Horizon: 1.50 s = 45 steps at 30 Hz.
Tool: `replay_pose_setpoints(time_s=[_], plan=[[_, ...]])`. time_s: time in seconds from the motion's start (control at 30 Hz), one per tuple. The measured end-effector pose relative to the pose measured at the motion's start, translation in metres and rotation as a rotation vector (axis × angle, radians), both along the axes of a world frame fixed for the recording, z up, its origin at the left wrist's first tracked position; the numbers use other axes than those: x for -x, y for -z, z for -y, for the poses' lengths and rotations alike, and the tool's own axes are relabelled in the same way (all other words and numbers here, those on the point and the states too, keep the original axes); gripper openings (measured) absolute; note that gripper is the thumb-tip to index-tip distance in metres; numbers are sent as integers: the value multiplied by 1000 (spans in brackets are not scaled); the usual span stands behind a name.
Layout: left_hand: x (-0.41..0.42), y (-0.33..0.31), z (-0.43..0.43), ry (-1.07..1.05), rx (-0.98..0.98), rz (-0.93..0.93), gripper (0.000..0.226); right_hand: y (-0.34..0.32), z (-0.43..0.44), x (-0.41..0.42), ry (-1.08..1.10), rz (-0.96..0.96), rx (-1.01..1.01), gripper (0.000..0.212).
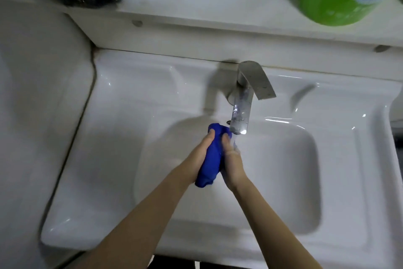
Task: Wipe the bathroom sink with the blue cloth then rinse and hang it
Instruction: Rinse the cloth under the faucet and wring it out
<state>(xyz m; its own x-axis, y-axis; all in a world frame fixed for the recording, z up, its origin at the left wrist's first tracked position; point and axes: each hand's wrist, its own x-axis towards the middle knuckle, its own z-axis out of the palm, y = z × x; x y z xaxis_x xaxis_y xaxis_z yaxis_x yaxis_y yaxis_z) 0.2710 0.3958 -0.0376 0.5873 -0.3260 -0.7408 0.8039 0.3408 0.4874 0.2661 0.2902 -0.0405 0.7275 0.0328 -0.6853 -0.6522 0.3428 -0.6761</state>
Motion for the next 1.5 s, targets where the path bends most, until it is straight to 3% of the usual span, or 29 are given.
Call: replay_pose_setpoints(time_s=[0.07, 0.2, 0.37, 0.53, 0.67, 0.87, 1.03, 1.1, 1.17, 1.23, 1.27, 1.37, 1.43, 1.5], plan=[[-2, 0, 10, -21, -59, 14, 55, 4, -1, -2, 28, 36, 167, 17], [-6, 4, 11, -16, -274, 200, 43, 5, 14, -1, 32, 202, 511, 27], [-18, 6, -6, 100, -382, 298, 51, 5, 34, -1, 19, 234, 735, 27], [-17, 11, -17, 155, -201, 153, 46, 5, 42, 5, 137, 194, 645, 31], [-10, 17, -9, 144, -230, 164, 30, 4, 47, 6, 157, 225, 681, 29], [-16, 21, 16, 126, -236, 81, 46, 11, 73, 7, 165, 208, 757, 29], [-14, 28, 43, 161, -354, 197, 54, 18, 99, 15, 167, 169, 740, 36], [-14, 38, 45, 101, -404, 201, 42, 14, 92, 15, 148, 152, 683, 34], [-14, 41, 42, -54, -327, 55, 29, 8, 68, 17, 106, 194, 613, 28], [-13, 43, 40, -148, -253, -20, 30, 7, 31, 25, 44, 258, 560, 29], [-12, 45, 40, -192, -211, -48, 33, 9, 13, 28, 6, 285, 574, 33], [-2, 42, 44, -246, -140, -93, 43, 18, -9, 5, -88, 277, 863, 51], [11, 49, 46, -205, -275, -28, 39, 25, 3, -23, -144, 148, 906, 53], [18, 46, 44, -203, -424, 43, 32, 34, 16, -26, -117, 79, 736, 47]])
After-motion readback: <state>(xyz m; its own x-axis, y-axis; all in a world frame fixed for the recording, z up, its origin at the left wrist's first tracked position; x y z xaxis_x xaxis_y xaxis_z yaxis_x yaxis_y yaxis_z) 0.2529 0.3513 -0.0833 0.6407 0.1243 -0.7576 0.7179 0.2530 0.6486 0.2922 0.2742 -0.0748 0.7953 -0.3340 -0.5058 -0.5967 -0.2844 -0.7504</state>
